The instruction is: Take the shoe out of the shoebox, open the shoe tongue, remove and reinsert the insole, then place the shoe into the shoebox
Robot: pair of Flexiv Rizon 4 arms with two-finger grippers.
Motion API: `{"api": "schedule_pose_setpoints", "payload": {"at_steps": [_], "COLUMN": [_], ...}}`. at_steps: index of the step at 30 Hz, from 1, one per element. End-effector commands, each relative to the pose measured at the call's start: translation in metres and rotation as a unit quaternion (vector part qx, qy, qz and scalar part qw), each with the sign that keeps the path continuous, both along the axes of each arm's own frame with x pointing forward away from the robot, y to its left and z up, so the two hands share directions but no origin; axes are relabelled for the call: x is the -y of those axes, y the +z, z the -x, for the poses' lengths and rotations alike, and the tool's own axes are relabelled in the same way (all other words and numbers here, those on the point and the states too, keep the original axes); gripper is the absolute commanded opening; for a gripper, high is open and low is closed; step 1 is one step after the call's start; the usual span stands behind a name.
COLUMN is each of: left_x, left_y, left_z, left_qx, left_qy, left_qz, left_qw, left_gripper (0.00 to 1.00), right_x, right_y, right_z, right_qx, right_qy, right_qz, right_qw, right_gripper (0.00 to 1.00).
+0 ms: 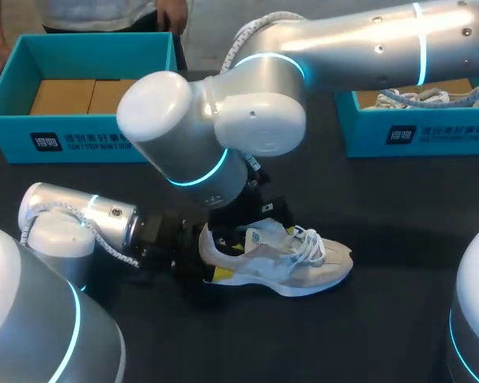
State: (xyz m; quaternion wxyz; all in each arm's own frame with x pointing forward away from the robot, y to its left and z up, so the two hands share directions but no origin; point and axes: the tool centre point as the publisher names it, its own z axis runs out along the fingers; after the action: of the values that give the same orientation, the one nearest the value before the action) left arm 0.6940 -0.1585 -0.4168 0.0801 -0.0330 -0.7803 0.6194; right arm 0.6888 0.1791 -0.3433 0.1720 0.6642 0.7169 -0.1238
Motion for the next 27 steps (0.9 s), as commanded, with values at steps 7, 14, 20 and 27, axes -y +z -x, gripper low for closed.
{"api": "schedule_pose_setpoints", "payload": {"at_steps": [7,14,20,27], "left_x": [0.000,0.000,0.000,0.000], "left_y": [-0.002,-0.002,-0.002,-0.002], "left_z": [-0.001,-0.001,-0.001,-0.001], "left_qx": [0.000,0.000,0.000,0.000], "left_qy": [0.001,0.001,0.001,0.001], "left_qz": [-0.001,-0.001,-0.001,-0.001], "left_qw": [1.000,1.000,1.000,1.000], "left_gripper": [0.00,0.00,0.00,0.00], "right_x": [0.010,0.024,0.032,0.034], "right_y": [-0.005,0.005,0.011,0.002], "right_z": [-0.001,0.004,0.006,0.006], "right_qx": [0.140,0.145,0.139,0.111], "right_qy": [-0.315,-0.339,-0.354,-0.360], "right_qz": [-0.007,-0.015,-0.019,-0.041], "right_qw": [0.939,0.929,0.925,0.925], "right_gripper": [1.00,1.00,1.00,1.00]}}
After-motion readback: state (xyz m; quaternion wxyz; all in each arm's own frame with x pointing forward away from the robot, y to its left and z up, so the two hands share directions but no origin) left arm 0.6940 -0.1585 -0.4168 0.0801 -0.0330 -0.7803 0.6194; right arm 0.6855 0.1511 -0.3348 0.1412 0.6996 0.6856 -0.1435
